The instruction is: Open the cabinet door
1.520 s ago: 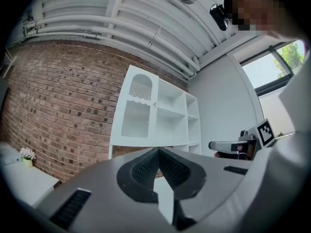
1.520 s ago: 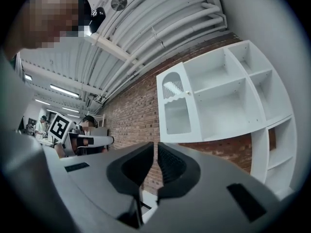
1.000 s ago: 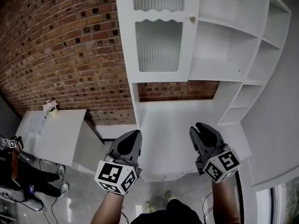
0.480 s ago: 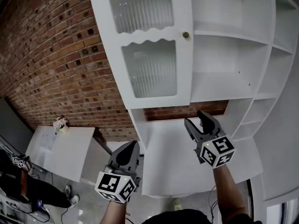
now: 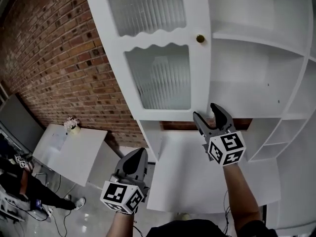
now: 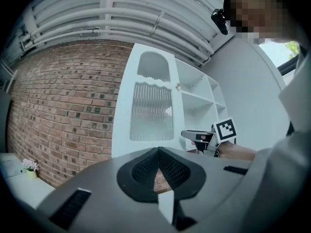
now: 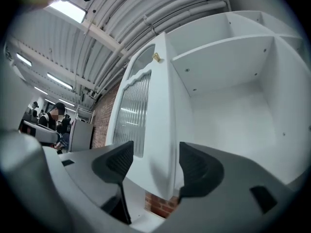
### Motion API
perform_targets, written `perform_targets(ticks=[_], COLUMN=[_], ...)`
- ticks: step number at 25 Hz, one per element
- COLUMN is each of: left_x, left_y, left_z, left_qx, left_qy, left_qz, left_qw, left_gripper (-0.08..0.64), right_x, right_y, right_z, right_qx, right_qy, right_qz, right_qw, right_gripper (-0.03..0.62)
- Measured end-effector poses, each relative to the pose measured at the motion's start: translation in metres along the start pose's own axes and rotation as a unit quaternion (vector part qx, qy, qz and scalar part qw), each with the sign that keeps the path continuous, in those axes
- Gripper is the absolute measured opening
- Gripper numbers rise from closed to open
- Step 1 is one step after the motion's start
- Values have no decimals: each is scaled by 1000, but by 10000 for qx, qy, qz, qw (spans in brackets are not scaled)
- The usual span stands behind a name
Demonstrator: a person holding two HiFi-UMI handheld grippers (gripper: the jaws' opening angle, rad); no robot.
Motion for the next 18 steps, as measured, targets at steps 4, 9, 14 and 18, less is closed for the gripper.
perform_targets(ticks=[4, 9, 14, 18], left_x=[0, 0, 3, 6], left_y=[-2, 4, 9, 17], left_z=[-6, -7, -6, -2], left_qx=[-22, 44, 139, 205], left_qy=[-182, -270, -342, -397], left_qz=[-18, -9, 52, 95], left_qw=[9998, 9996, 9993, 9990], left_gripper=[0, 0, 0, 0], right_x=[-8, 1, 11, 16], right_y=[-1, 1, -2, -2], right_z=[-15, -24, -23, -25], right_qx=[-117, -133, -236, -230], right_qy=[72, 115, 349, 698], right_qz=[8, 87, -22, 38], right_qw=[9999, 9998, 9991, 9973], right_gripper=[290, 302, 334, 347])
Point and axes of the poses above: the fingertips, and each gripper's own axes: z backward along the fingers, x to its left, y out of its underside, the point moved 5 cm from there along z, backward along the fingers, and after that the axes turned 3 degrees about y, right-handed, at the moved point
